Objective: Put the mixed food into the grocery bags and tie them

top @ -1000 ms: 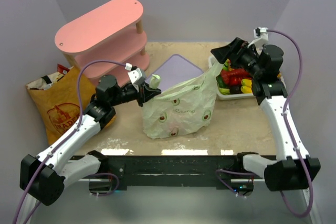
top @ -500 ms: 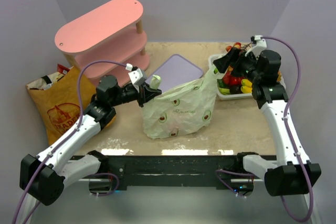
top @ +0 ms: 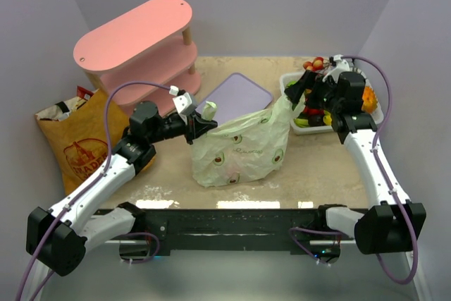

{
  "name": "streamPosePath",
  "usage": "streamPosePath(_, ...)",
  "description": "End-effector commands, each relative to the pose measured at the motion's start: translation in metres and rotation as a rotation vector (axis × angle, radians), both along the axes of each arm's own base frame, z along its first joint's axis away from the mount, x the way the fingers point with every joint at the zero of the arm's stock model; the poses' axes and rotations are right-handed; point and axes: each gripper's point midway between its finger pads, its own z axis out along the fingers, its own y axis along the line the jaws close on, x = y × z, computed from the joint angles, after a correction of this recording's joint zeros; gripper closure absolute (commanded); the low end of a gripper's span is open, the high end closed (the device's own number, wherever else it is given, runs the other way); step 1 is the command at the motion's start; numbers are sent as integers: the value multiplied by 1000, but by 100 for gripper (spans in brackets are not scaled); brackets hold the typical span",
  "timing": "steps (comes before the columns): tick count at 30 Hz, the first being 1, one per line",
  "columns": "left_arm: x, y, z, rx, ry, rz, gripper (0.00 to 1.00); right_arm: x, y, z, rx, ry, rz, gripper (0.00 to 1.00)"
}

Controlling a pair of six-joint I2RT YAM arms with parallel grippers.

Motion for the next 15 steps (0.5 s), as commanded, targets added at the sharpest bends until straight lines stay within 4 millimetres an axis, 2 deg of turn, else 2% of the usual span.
streamPosePath(1, -3, -3, 3, -7, -28, -23, 100, 3, -11, -4, 5, 24, -77, 1)
streamPosePath(7, -5, -5, 4, -6, -28, -31, 100, -2, -24, -22, 71, 102, -220, 1)
streamPosePath(11, -5, -4, 5, -8, -32, -26, 100, -12, -19, -42, 152, 169, -243, 1)
streamPosePath(15, -6, -5, 4, -7, -32, -33, 100, -24, -22, -54, 180, 214, -294, 1)
